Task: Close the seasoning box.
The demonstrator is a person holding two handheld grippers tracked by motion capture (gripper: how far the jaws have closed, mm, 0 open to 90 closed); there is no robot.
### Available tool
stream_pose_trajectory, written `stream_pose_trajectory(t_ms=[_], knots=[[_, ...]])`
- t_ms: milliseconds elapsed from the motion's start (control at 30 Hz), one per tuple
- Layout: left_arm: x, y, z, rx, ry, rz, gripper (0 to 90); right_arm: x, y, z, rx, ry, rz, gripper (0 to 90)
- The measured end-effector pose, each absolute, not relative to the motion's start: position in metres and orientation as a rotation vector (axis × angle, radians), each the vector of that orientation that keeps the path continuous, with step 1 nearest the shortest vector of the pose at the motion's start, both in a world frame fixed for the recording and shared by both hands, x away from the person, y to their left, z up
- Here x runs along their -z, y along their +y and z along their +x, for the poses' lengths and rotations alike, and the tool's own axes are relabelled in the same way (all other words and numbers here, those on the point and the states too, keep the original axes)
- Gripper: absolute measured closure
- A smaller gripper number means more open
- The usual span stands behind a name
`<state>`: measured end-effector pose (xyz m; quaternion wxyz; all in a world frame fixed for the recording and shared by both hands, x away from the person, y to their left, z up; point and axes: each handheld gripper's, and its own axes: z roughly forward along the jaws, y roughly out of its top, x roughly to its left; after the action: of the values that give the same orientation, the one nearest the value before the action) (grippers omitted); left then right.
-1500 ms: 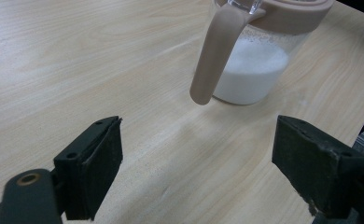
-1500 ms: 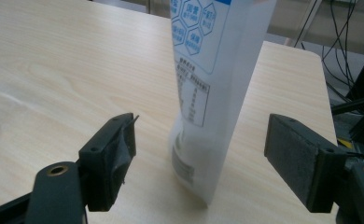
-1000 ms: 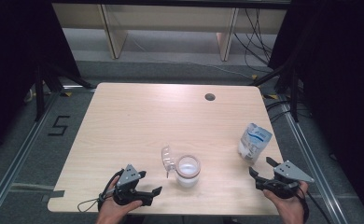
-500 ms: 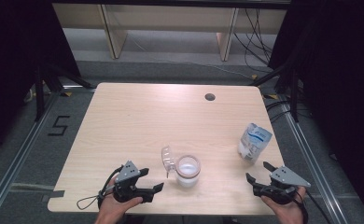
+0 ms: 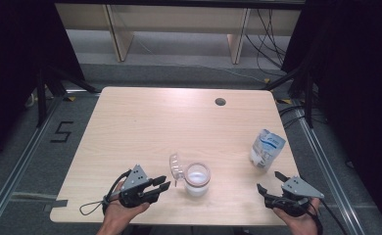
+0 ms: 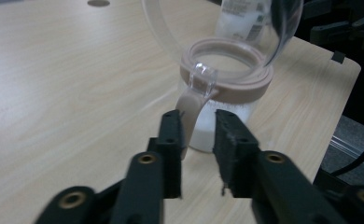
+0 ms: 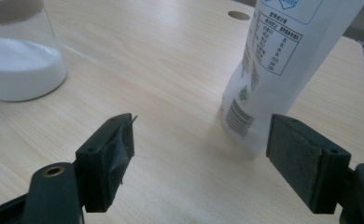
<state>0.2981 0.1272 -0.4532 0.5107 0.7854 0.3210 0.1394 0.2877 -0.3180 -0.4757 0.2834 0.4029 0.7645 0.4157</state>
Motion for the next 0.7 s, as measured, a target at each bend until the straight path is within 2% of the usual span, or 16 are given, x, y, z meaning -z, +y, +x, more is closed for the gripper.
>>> stream_pose_trajectory(t_ms=[167, 700], knots=[[0.449, 0.126, 0.301, -0.367, 0.769, 1.871, 89.2, 0.476, -0.319, 0.288, -1.103, 2.026, 1.073, 24.5], [0.440, 0.119, 0.309, -0.343, 0.746, 1.848, 89.4, 0.476, -0.318, 0.287, -1.112, 2.045, 1.097, 24.7]])
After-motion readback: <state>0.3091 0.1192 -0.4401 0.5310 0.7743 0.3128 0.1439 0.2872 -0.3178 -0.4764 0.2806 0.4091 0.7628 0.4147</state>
